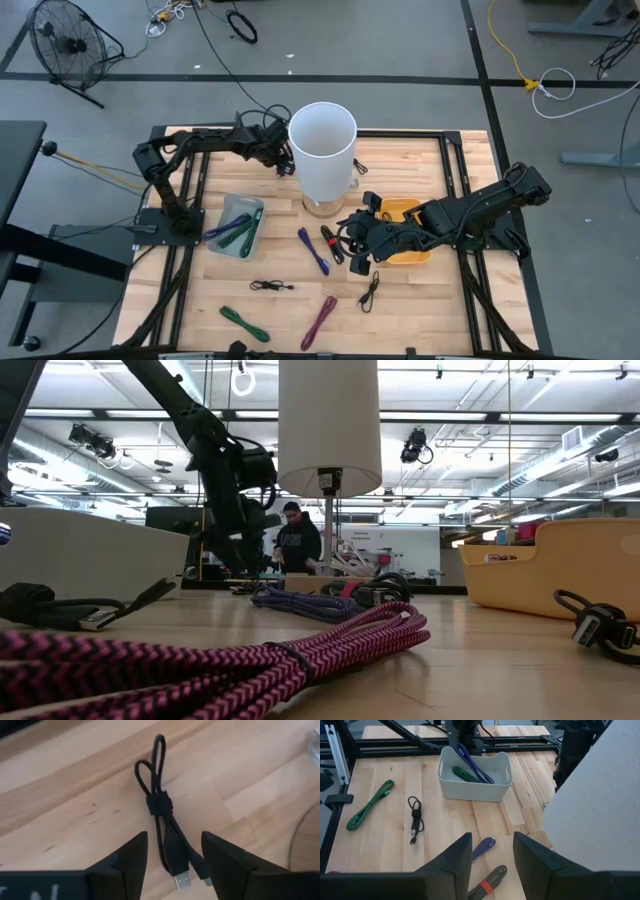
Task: Pick & Place USB Port
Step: Put the black USB charger into the yellow bin
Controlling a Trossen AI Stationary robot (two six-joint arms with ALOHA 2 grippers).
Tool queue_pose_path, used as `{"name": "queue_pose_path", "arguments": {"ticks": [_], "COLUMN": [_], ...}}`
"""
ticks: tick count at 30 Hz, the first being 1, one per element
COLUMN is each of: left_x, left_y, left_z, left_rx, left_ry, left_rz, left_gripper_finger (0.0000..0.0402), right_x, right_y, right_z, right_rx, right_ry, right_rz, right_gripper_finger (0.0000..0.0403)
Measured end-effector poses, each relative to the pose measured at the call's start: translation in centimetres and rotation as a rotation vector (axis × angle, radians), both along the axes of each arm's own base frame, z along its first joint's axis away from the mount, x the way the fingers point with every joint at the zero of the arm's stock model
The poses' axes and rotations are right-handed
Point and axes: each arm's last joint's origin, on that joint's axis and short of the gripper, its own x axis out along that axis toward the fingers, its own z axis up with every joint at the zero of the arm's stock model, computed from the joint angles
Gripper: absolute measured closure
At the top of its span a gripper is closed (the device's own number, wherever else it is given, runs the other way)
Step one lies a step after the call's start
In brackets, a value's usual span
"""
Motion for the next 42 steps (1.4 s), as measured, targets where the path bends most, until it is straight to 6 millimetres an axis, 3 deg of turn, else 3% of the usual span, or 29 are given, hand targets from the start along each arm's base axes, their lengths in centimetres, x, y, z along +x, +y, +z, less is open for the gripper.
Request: {"name": "queue_pose_path", "arguments": {"ticks": [11, 25, 28, 33, 34, 42], "left_x": [0.8, 1.7, 1.6, 1.6, 1.6, 1.0], "left_y": [-0.3, 0.2, 0.2, 0.2, 0.1, -0.5], "left_z": [0.1, -3.9, -4.1, -3.4, -3.2, -1.3], "left_rx": [0.03, 0.017, -0.001, 0.005, 0.012, 0.006], "left_ry": [-0.037, 0.049, 0.047, 0.025, 0.024, 0.016], "left_rz": [0.011, 0.036, 0.033, -0.025, -0.034, -0.103], "left_gripper_finger": [0.0196, 0.02, 0.023, 0.0369, 0.038, 0.0392], "right_x": [0.0, 0.1, 0.1, 0.1, 0.1, 0.0], "right_y": [0.0, 0.0, 0.0, 0.0, 0.0, 0.0], "right_z": [0.0, 0.1, 0.1, 0.1, 0.1, -0.1], "right_rx": [0.002, 0.004, 0.004, 0.004, 0.003, -0.004], "right_ry": [-0.006, -0.01, -0.009, -0.009, -0.008, 0.008], "right_rz": [-0.001, 0.0, 0.0, 0.0, 0.0, 0.0], "right_gripper_finger": [0.0256, 0.0256, 0.0256, 0.0256, 0.0256, 0.0256]}}
